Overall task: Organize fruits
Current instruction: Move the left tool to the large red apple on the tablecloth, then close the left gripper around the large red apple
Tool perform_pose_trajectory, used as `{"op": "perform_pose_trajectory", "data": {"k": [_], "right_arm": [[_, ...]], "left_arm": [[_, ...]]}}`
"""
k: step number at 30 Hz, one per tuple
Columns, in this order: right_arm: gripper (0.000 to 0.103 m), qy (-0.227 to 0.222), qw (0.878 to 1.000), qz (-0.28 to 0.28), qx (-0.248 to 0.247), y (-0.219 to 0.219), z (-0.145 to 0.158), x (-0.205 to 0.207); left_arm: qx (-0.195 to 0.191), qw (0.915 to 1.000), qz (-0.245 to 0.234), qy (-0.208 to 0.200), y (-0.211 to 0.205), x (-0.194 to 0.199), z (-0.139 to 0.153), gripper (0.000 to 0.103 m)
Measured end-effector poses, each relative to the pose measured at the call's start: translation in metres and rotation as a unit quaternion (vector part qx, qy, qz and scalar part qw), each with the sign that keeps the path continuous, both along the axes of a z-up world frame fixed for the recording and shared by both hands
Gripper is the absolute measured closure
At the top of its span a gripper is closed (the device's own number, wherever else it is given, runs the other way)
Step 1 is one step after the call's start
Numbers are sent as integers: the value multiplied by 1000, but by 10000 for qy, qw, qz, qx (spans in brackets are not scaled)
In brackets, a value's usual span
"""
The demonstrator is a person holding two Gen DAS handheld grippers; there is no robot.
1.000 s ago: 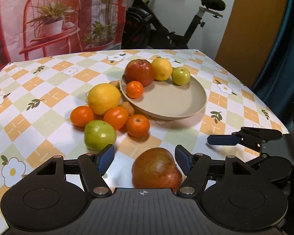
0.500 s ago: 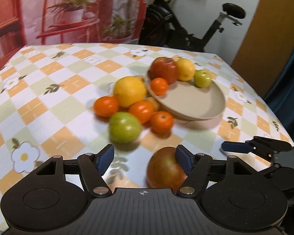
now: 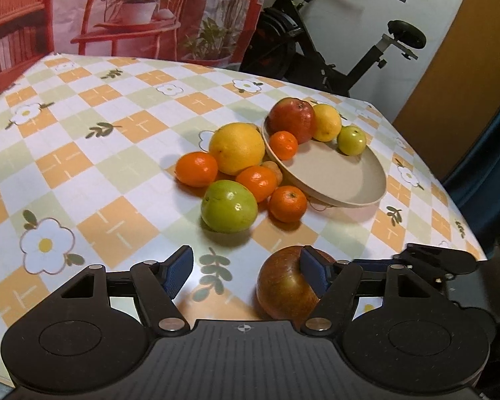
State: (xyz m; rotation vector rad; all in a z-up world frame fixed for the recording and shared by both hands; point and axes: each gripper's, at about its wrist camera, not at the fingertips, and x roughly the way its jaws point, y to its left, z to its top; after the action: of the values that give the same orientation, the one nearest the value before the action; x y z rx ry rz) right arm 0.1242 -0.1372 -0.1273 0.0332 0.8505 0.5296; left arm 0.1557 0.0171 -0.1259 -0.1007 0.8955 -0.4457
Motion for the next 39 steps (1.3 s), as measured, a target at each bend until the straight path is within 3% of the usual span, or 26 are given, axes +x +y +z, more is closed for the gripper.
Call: {"op": "perform_pose_trajectory", "data": {"k": [10, 20, 32, 39], "right_arm": [[30, -92, 9993, 343, -80, 16, -1, 6], [53, -154, 9982, 580, 56, 20, -1, 4], [53, -329, 9965, 764, -49, 23, -2, 2], [53, -495, 9949, 851, -216, 27, -2, 3]], "left_arm": [[-501, 9979, 93, 400, 8, 9, -9, 30], [-830, 9947, 112, 597, 11, 13, -15, 37], [-1039, 9926, -31, 627, 11, 13, -14, 41], [-1344, 9869, -121, 888, 11, 15, -24, 42]]}}
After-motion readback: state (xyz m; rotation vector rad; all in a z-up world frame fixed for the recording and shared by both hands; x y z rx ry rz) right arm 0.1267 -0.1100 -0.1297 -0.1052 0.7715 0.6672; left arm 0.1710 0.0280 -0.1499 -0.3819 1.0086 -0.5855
